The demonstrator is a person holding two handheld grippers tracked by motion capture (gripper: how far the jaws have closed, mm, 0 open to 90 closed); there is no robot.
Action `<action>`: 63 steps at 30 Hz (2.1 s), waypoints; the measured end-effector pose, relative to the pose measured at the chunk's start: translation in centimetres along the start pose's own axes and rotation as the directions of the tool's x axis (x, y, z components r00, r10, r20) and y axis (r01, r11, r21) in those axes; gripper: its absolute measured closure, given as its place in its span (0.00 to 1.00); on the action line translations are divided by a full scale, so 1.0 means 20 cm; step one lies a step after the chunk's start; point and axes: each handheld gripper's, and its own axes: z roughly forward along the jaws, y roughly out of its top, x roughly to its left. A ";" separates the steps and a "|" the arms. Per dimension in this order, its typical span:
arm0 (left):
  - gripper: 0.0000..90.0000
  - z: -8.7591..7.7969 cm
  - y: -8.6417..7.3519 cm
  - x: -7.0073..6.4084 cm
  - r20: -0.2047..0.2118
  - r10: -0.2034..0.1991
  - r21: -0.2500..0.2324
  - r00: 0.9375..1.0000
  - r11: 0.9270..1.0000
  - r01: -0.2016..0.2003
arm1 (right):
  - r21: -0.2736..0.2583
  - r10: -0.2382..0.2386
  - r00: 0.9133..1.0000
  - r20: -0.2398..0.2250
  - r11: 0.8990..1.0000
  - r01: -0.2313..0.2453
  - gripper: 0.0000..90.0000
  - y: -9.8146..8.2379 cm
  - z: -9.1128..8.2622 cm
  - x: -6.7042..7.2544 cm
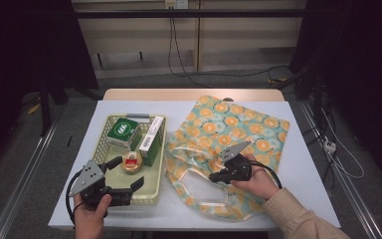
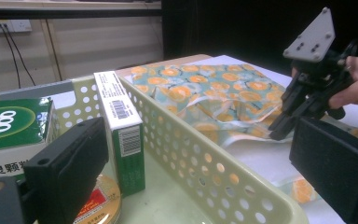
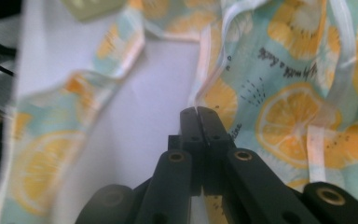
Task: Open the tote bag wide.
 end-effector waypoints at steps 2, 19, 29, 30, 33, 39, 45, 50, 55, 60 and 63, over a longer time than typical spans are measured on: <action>0.05 0.00 0.00 0.00 0.001 -0.002 -0.001 1.000 1.000 0.002 | -0.042 0.014 1.000 0.020 0.999 -0.013 1.00 0.01 -0.04 -0.01; 0.05 0.01 0.00 0.00 0.002 0.000 0.005 1.000 1.000 0.000 | -0.157 0.192 0.942 0.276 0.976 -0.153 1.00 -0.05 -0.16 -0.38; 0.05 0.01 0.00 0.01 0.002 0.000 0.004 1.000 1.000 0.000 | -0.100 0.152 0.943 0.295 0.987 -0.128 0.96 -0.07 -0.07 -0.38; 0.05 0.01 0.00 0.01 0.001 -0.003 0.004 1.000 1.000 0.003 | -0.097 0.145 0.944 0.297 0.988 -0.121 0.94 -0.06 -0.07 -0.37; 0.05 0.00 0.00 0.01 0.000 -0.002 0.003 1.000 1.000 0.002 | -0.102 0.140 0.943 0.300 0.988 -0.115 0.84 -0.06 -0.07 -0.35; 0.05 0.00 0.00 0.01 0.000 -0.001 0.001 1.000 1.000 0.001 | -0.123 0.116 0.952 0.284 0.989 -0.084 0.54 -0.04 -0.08 -0.29; 0.05 0.00 0.00 0.01 -0.001 -0.001 0.005 1.000 1.000 0.001 | -0.077 0.066 0.958 0.277 0.996 -0.046 0.34 -0.05 -0.04 -0.21; 0.05 0.01 0.00 0.01 0.000 0.000 0.004 1.000 1.000 0.000 | -0.012 0.014 0.955 0.295 1.000 -0.011 0.30 -0.07 0.02 -0.19; 0.05 0.00 -0.01 0.01 -0.001 -0.002 0.007 1.000 1.000 0.002 | -0.032 0.041 0.955 0.295 0.999 -0.033 0.46 -0.06 0.02 -0.21; 0.05 0.00 0.00 0.01 -0.001 -0.002 0.007 1.000 1.000 0.002 | -0.021 0.047 0.946 0.321 0.999 -0.043 0.64 -0.06 0.00 -0.25; 0.05 0.00 0.00 0.01 -0.001 -0.002 0.006 1.000 1.000 0.002 | -0.016 0.038 0.948 0.316 0.999 -0.034 0.78 -0.05 0.00 -0.26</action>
